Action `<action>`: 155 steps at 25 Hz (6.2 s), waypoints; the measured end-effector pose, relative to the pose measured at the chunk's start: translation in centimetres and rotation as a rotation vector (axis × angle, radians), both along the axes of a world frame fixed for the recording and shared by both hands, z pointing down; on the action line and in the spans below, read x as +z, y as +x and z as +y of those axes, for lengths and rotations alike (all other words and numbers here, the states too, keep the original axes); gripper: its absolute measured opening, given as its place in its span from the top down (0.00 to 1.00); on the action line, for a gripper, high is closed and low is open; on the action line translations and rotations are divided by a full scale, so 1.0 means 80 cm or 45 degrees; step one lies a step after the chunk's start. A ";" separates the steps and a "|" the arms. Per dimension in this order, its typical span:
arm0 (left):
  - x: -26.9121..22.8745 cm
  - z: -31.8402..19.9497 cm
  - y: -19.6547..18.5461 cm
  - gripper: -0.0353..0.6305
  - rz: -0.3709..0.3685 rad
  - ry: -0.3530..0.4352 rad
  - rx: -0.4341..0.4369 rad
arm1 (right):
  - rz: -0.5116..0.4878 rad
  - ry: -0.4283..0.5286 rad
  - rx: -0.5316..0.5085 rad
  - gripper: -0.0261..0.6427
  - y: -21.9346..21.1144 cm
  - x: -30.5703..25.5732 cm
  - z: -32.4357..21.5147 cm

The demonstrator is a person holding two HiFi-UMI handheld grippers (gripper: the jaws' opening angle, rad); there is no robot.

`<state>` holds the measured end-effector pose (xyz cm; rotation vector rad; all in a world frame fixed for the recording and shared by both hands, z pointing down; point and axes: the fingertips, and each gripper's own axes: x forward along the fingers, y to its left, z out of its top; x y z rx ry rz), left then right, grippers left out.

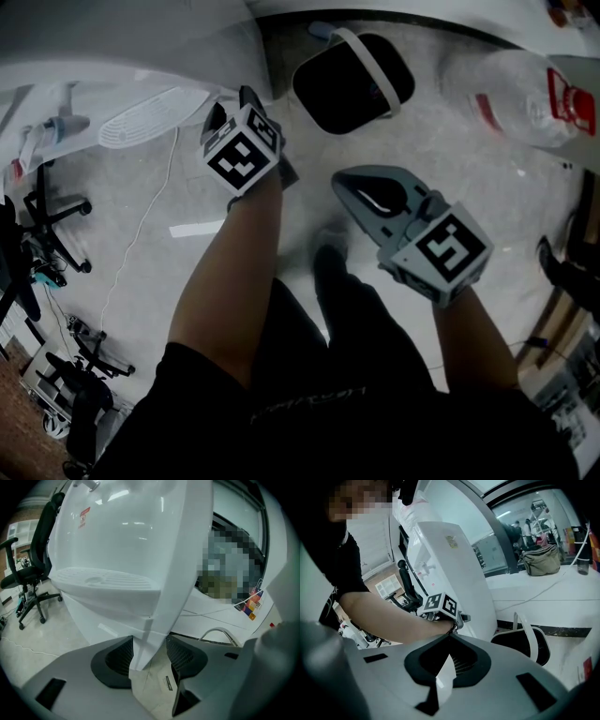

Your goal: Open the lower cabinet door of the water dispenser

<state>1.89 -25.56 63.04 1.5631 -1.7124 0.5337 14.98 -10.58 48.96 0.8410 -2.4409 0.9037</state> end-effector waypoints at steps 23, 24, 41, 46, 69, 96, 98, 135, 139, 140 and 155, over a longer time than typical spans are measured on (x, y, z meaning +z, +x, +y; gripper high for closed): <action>-0.003 0.034 -0.004 0.64 -0.004 -0.061 0.080 | -0.041 -0.017 0.050 0.94 -0.007 -0.014 0.025; -0.002 0.038 -0.005 0.64 -0.006 -0.069 0.084 | -0.040 -0.020 0.047 0.94 -0.009 -0.014 0.027; -0.002 0.095 -0.027 0.66 -0.101 -0.114 0.177 | -0.039 -0.030 0.004 0.94 -0.038 -0.017 0.055; -0.004 0.112 -0.034 0.68 -0.110 -0.130 0.190 | -0.036 -0.027 -0.008 0.94 -0.049 -0.020 0.061; -0.007 0.192 -0.080 0.82 -0.164 -0.169 0.390 | -0.029 -0.017 -0.094 0.94 -0.128 -0.016 0.100; -0.009 0.255 -0.159 0.86 -0.151 -0.160 0.644 | 0.008 -0.005 -0.062 0.94 -0.224 -0.014 0.136; -0.008 0.258 -0.167 0.86 -0.152 -0.159 0.677 | 0.007 -0.008 -0.054 0.94 -0.234 -0.012 0.140; -0.004 0.300 -0.301 0.86 -0.123 -0.276 1.024 | 0.026 -0.043 -0.036 0.94 -0.350 -0.007 0.144; -0.004 0.302 -0.315 0.86 -0.112 -0.289 1.067 | 0.028 -0.044 -0.037 0.94 -0.364 -0.009 0.143; -0.003 0.302 -0.319 0.86 -0.106 -0.292 1.073 | 0.028 -0.047 -0.044 0.94 -0.367 -0.009 0.142; 0.000 0.301 -0.359 0.86 -0.121 -0.325 1.199 | 0.039 -0.062 -0.040 0.94 -0.387 -0.014 0.136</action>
